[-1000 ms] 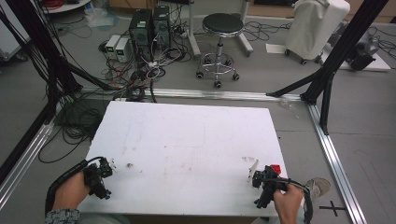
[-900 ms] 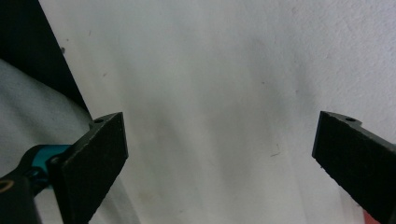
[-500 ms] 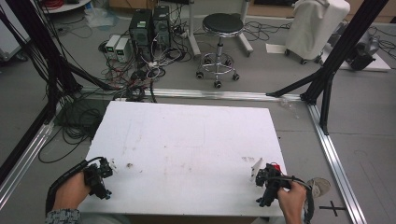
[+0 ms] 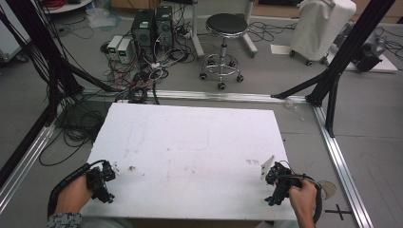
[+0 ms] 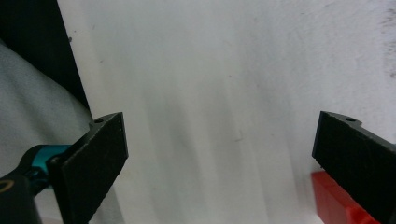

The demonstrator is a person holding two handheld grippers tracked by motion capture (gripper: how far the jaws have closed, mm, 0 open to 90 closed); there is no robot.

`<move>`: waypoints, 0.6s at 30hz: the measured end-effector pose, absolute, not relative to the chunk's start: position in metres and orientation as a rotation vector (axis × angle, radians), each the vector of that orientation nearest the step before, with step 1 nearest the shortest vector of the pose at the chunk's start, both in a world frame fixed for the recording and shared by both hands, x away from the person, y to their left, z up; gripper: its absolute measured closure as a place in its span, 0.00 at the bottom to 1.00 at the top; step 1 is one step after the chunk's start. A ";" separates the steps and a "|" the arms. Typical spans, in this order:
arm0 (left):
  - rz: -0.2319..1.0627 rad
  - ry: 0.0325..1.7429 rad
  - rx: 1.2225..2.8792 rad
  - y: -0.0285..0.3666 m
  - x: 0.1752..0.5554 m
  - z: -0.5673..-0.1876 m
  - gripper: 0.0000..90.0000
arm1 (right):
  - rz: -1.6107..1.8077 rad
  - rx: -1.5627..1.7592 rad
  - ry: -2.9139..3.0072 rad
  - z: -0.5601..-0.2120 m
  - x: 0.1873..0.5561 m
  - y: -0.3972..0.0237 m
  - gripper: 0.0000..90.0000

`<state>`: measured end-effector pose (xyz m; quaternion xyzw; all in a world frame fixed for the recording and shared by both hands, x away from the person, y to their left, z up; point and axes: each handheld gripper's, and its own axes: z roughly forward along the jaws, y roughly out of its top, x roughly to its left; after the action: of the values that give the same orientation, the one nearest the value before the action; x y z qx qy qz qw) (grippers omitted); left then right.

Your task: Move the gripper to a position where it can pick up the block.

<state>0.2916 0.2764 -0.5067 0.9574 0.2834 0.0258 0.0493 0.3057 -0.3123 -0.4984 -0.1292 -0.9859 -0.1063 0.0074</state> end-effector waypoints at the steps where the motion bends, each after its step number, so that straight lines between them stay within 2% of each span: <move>1: 0.079 0.863 2.917 0.276 0.292 -0.507 0.26 | -0.332 -0.404 -3.083 -0.498 0.306 -0.312 0.03; 18: 0.072 0.871 2.916 0.274 0.293 -0.508 0.26 | -0.393 -0.353 -3.137 -0.459 0.330 -0.338 0.03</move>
<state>0.2926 0.2742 -0.5082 0.9568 0.2858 0.0235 0.0486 0.3302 -0.3377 -0.4589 -0.1108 -0.9859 -0.1237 -0.0197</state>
